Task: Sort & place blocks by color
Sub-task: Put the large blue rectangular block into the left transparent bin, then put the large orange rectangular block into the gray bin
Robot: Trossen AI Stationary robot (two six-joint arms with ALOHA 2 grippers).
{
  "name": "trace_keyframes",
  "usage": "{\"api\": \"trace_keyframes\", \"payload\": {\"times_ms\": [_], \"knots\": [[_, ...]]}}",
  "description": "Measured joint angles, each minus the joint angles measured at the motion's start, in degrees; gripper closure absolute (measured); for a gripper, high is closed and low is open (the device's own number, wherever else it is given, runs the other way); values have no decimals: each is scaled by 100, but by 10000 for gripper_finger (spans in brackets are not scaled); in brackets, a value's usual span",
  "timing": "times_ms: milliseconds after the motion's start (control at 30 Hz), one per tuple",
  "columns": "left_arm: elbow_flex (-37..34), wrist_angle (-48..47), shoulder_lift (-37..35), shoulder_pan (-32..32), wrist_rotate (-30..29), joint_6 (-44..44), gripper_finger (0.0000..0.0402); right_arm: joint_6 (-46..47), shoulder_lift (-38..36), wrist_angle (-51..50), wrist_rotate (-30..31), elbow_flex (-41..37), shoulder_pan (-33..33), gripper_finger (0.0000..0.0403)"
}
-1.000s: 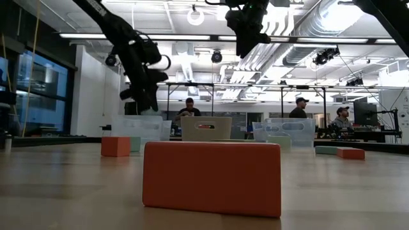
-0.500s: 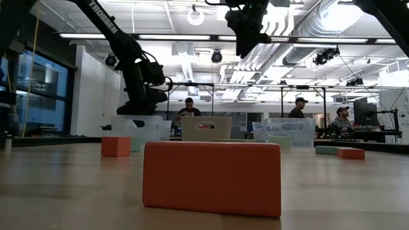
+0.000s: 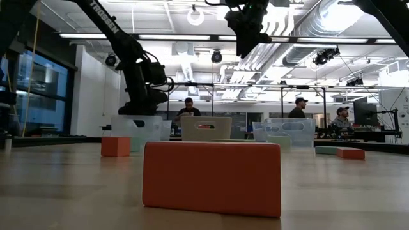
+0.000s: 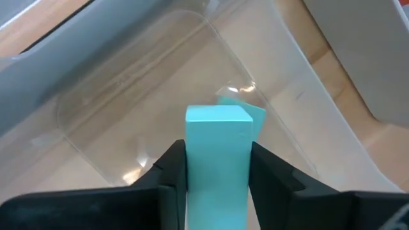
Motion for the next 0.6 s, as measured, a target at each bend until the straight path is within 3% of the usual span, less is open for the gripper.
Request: {"api": "trace_keyframes", "payload": {"times_ms": [300,600], "knots": [[-11,-4,9,-22,-20,0,244,27,0,-245,-146,1,0,311],[-15,-59,-179,-1,-28,211,238,555,0,-455,-801,0,290,311]]}}
